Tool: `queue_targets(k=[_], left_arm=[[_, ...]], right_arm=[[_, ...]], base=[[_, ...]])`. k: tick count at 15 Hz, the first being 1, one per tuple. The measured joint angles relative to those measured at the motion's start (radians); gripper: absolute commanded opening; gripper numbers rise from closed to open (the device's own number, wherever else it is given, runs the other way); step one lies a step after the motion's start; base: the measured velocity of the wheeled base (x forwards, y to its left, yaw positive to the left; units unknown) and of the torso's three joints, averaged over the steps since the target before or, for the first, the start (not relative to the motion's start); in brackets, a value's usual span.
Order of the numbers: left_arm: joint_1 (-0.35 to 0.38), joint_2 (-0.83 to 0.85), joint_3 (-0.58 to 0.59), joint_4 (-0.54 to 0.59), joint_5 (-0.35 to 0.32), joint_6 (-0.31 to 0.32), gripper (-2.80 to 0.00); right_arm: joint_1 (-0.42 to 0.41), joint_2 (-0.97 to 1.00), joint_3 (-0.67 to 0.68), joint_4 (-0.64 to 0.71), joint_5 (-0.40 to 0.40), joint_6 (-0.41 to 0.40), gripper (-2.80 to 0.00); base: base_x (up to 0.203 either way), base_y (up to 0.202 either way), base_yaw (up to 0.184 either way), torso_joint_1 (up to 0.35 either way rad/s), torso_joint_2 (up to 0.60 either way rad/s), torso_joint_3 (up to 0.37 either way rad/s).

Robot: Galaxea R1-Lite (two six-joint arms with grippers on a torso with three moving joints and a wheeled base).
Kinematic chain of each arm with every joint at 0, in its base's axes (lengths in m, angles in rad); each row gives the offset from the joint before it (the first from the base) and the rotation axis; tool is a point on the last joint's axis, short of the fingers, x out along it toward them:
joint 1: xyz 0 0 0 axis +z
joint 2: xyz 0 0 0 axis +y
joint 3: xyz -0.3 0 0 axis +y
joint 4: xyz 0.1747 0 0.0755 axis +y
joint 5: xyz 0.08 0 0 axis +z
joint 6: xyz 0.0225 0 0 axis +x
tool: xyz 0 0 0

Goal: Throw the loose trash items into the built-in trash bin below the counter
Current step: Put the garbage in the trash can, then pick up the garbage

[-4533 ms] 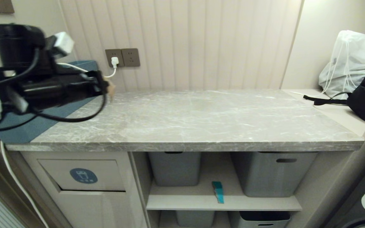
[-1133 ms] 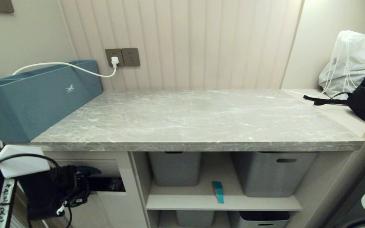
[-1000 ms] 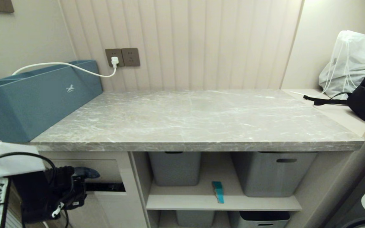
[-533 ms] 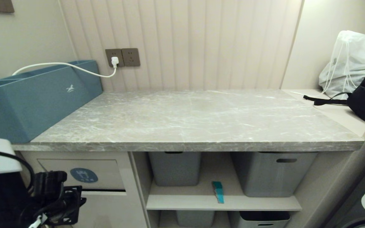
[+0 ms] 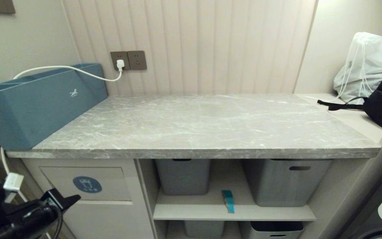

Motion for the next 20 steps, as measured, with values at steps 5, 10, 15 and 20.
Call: queue_targets(k=[5, 10, 15, 20], left_arm=[[-0.022, -0.572, 0.063, 0.294, -0.035, 0.496, -2.8], [-0.028, -1.087, 0.063, 0.815, 0.119, 0.695, -2.8], [-0.023, -1.315, 0.103, 0.816, 0.138, 0.745, -2.8], [-0.023, -1.347, 0.112, 0.809, 0.14, 0.742, -2.8]], right_arm=[[0.0, 0.0, 0.0, 0.0, 0.0, 0.0, -2.8], [0.0, 0.0, 0.0, 0.0, 0.0, 0.002, -2.8], [0.0, 0.0, 0.0, 0.0, 0.0, 0.003, -2.8], [0.0, 0.0, 0.0, 0.0, 0.0, 0.003, -2.8]], base=[[0.0, 0.0, 0.0, 0.0, 0.0, 0.0], [0.0, 0.0, 0.0, 0.0, 0.0, 0.0], [0.0, 0.0, 0.0, 0.0, 0.0, 0.0], [0.0, 0.0, 0.0, 0.0, 0.0, 0.0]])
